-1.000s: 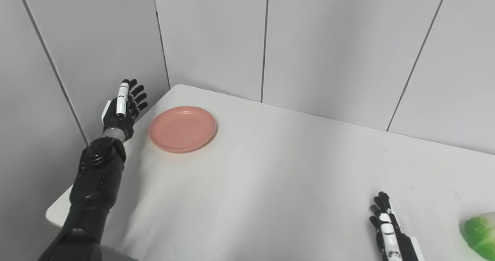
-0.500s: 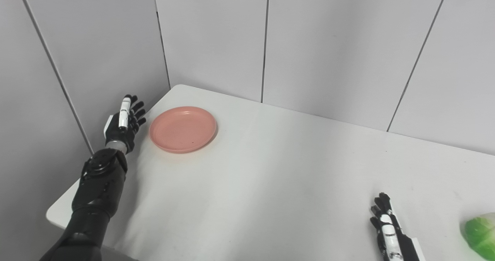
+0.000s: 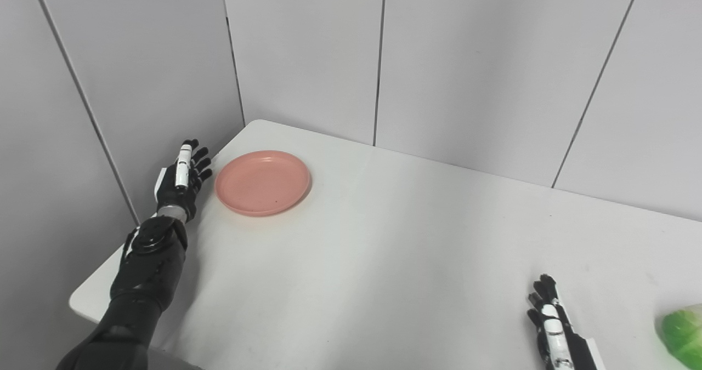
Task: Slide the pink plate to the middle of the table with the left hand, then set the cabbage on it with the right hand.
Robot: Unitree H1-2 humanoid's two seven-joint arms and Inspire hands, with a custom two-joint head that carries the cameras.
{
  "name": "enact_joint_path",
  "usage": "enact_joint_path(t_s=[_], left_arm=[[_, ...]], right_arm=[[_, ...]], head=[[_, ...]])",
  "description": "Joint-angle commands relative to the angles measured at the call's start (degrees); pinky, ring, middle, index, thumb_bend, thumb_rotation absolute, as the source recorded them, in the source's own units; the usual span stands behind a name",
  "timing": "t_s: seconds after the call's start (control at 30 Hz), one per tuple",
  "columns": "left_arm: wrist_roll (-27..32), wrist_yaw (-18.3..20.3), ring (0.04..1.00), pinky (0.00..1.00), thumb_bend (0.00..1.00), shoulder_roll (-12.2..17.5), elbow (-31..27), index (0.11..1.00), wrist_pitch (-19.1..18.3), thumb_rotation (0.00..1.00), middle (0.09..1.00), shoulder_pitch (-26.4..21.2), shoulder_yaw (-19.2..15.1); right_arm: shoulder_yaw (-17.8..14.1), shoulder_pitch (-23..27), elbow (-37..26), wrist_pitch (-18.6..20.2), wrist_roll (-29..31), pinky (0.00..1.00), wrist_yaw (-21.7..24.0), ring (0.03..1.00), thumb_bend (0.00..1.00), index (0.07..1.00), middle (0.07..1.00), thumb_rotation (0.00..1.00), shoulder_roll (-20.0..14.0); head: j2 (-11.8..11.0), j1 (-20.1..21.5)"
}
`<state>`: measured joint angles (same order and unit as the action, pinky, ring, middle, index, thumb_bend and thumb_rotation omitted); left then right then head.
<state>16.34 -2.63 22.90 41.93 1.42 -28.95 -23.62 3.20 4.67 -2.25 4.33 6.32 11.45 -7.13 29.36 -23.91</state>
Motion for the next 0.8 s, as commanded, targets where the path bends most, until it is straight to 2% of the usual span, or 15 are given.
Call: enact_joint_path(t_s=[0.0,0.3,0.77], left_arm=[[-0.4,0.2,0.915,0.92,0.35,-1.0,1.3,0.905,-0.2,1.00,0.911,-1.7,1.4],[-0.1,1.7,0.916,0.91,0.35,-3.4,3.7,0.907,0.1,1.00,0.909,-3.2,4.2],[2.1,4.5,0.896,0.88,0.36,-7.0,2.1,0.897,-2.1,1.00,0.899,-3.8,6.7]], right_arm=[[-0.3,-0.3,-0.9,2.2,-0.4,1.00,-0.3,1.000,0.08,1.000,1.000,1.00,-0.6],[-0.5,-0.3,-0.6,2.1,0.4,1.00,0.0,1.000,0.10,1.000,1.000,1.00,-0.2],[-0.1,-0.5,-1.2,2.3,-0.4,1.00,-0.5,1.000,0.12,1.000,1.000,1.00,0.3]], head=[[0.1,0.1],[0.5,0.9],[1.5,2.7]])
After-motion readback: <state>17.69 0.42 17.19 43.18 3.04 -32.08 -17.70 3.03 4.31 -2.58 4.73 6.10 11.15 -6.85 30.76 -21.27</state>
